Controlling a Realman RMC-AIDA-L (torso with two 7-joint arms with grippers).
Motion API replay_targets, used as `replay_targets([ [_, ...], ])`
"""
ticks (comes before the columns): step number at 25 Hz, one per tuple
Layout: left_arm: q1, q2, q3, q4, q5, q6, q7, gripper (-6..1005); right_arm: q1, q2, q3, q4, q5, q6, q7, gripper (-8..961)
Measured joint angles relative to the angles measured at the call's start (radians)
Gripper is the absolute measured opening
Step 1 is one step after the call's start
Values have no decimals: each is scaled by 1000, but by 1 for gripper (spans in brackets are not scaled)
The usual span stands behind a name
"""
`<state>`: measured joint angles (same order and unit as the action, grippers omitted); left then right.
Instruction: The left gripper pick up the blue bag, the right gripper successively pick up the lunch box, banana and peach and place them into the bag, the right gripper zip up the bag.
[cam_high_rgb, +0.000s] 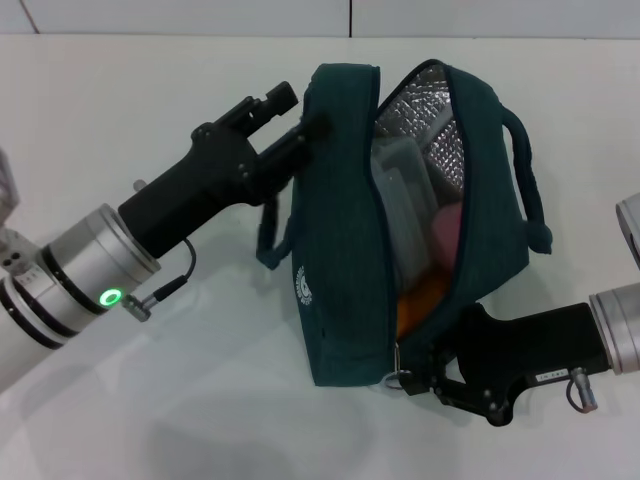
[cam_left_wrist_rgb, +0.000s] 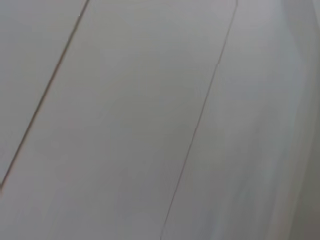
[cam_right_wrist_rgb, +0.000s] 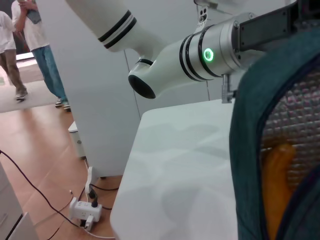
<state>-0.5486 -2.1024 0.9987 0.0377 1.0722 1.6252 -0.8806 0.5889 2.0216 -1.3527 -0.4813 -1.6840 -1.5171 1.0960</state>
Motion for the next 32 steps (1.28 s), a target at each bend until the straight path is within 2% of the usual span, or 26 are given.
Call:
replay_targets([
  [3,6,4,1,12,-2,6,-54,628,0,0,0,-6,6,-6,-3,19],
  [10,54,10,5,73,-1,12,-142,630,-1,-1,0,-9,37,-25,-35,19],
  [19,134,11,0,105,-60,50,-143,622,-4,-7,21,-12,67,-46,-70,19],
  [27,259,10,6,125,-59,67,21,620,-17,-7,142,-12,90,-123,-154,19],
  [32,306,7,20,90,-55,67,123,619,-10,-8,202,-12,95,-120,-158,19],
])
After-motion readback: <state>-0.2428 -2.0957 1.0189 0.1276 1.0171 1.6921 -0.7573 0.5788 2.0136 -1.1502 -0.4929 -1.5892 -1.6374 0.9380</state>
